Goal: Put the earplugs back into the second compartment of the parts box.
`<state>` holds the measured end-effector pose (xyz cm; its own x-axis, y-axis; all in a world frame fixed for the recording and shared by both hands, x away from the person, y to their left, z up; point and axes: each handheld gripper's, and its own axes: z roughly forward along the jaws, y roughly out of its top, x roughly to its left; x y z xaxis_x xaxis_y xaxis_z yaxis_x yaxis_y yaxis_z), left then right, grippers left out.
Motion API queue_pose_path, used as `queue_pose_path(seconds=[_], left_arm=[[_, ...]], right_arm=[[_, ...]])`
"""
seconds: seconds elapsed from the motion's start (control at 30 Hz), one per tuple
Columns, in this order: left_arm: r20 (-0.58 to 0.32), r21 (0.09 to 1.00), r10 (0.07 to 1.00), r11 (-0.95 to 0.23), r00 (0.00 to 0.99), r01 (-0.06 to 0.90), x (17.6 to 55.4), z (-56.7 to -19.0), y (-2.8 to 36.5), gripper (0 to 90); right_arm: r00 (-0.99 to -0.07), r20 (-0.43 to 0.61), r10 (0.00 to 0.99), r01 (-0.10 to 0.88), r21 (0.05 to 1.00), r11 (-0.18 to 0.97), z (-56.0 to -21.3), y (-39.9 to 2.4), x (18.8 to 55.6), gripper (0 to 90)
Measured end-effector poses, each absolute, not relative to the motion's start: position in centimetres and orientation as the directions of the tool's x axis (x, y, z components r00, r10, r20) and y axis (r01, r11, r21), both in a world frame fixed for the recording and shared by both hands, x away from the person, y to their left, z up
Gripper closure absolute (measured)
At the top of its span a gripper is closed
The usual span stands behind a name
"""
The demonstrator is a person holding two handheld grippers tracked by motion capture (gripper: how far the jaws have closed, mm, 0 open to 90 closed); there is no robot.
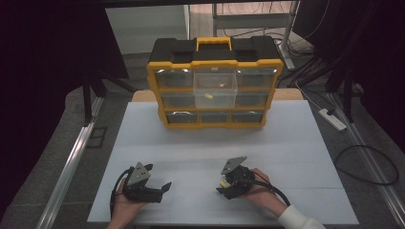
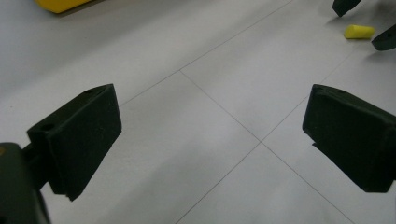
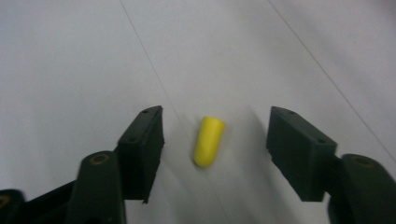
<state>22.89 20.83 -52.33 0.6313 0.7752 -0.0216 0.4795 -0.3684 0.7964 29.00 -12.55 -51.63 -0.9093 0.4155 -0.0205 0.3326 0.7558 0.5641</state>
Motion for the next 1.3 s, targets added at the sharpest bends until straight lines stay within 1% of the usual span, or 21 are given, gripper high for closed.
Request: queue_pose_path(seconds=[0.03, 0.13, 0.2, 0.27, 0.37, 0.5, 0.6, 0.63, 0.67, 0.7, 0.73, 0.8, 0.97, 1.03, 1.1, 1.13, 1.17, 1.23, 1.3], left_arm=[[-0.022, 0.797, 0.775, -0.368, 0.631, 0.479, 22.9, -52.3, 20.8, 4.6], [-0.023, 0.796, 0.776, -0.367, 0.631, 0.481, 22.9, -52.3, 20.8, 4.6], [-0.022, 0.797, 0.775, -0.368, 0.631, 0.480, 22.9, -52.3, 20.8, 4.6], [-0.022, 0.797, 0.775, -0.367, 0.631, 0.479, 22.9, -52.3, 20.8, 4.6], [-0.023, 0.799, 0.776, -0.365, 0.631, 0.478, 22.8, -52.3, 20.8, 4.6], [-0.024, 0.799, 0.776, -0.365, 0.631, 0.479, 22.8, -52.3, 20.9, 4.7], [-0.025, 0.799, 0.775, -0.364, 0.631, 0.479, 22.8, -52.3, 20.9, 4.6], [-0.025, 0.799, 0.776, -0.363, 0.631, 0.478, 22.8, -52.3, 20.9, 4.6], [-0.023, 0.799, 0.776, -0.364, 0.630, 0.478, 22.8, -52.3, 20.9, 4.6], [-0.022, 0.800, 0.777, -0.363, 0.630, 0.477, 22.8, -52.3, 20.9, 4.6], [-0.022, 0.800, 0.777, -0.363, 0.630, 0.477, 22.8, -52.3, 20.9, 4.7], [-0.022, 0.801, 0.777, -0.363, 0.629, 0.476, 22.8, -52.2, 20.9, 4.7], [-0.022, 0.802, 0.778, -0.362, 0.628, 0.476, 22.8, -52.3, 20.9, 4.6], [-0.022, 0.802, 0.778, -0.362, 0.628, 0.476, 22.8, -52.3, 20.9, 4.6], [-0.022, 0.802, 0.778, -0.361, 0.627, 0.476, 22.8, -52.3, 20.9, 4.6], [-0.022, 0.802, 0.778, -0.361, 0.627, 0.476, 22.8, -52.3, 20.9, 4.6], [-0.022, 0.801, 0.779, -0.361, 0.627, 0.477, 22.8, -52.3, 20.9, 4.6], [-0.023, 0.803, 0.779, -0.359, 0.627, 0.476, 22.8, -52.2, 20.9, 4.6], [-0.021, 0.803, 0.779, -0.361, 0.627, 0.474, 22.8, -52.2, 20.9, 4.6]], right_arm=[[-0.910, -0.019, 0.413, 0.332, 0.562, 0.758, -51.6, -12.5, 29.0, 41.2], [-0.921, -0.018, 0.390, 0.316, 0.552, 0.772, -51.6, -12.3, 28.9, 57.5], [-0.921, -0.012, 0.390, 0.320, 0.550, 0.771, -51.5, -12.3, 28.9, 70.5], [-0.921, -0.004, 0.390, 0.324, 0.548, 0.771, -51.5, -12.4, 29.0, 78.2], [-0.919, 0.003, 0.394, 0.331, 0.550, 0.767, -51.4, -12.5, 29.0, 79.1], [-0.913, 0.009, 0.407, 0.334, 0.588, 0.737, -50.8, -12.9, 28.9, 79.3], [-0.907, 0.014, 0.422, 0.320, 0.673, 0.667, -49.3, -13.9, 28.7, 79.3], [-0.907, 0.014, 0.422, 0.320, 0.673, 0.667, -49.3, -13.9, 28.7, 79.3], [-0.903, 0.018, 0.428, 0.319, 0.695, 0.644, -48.9, -14.2, 28.6, 79.3], [-0.900, 0.026, 0.435, 0.309, 0.741, 0.596, -48.0, -14.9, 28.5, 79.3], [-0.900, 0.026, 0.435, 0.309, 0.741, 0.596, -48.0, -14.9, 28.5, 79.3], [-0.896, 0.026, 0.444, 0.293, 0.786, 0.545, -47.1, -15.7, 28.3, 79.3], [-0.884, 0.028, 0.466, 0.262, 0.856, 0.446, -45.2, -17.3, 28.0, 79.3], [-0.883, 0.033, 0.469, 0.263, 0.861, 0.435, -45.0, -17.5, 28.0, 79.3], [-0.875, 0.045, 0.482, 0.261, 0.883, 0.391, -44.3, -18.2, 28.0, 79.2], [-0.875, 0.045, 0.482, 0.261, 0.883, 0.391, -44.3, -18.2, 28.0, 79.2], [-0.868, 0.042, 0.495, 0.251, 0.897, 0.364, -43.8, -18.5, 28.0, 79.2], [-0.865, 0.042, 0.500, 0.247, 0.902, 0.353, -43.5, -18.7, 28.0, 79.2], [-0.858, 0.047, 0.512, 0.241, 0.917, 0.319, -42.7, -19.1, 28.1, 79.1]])
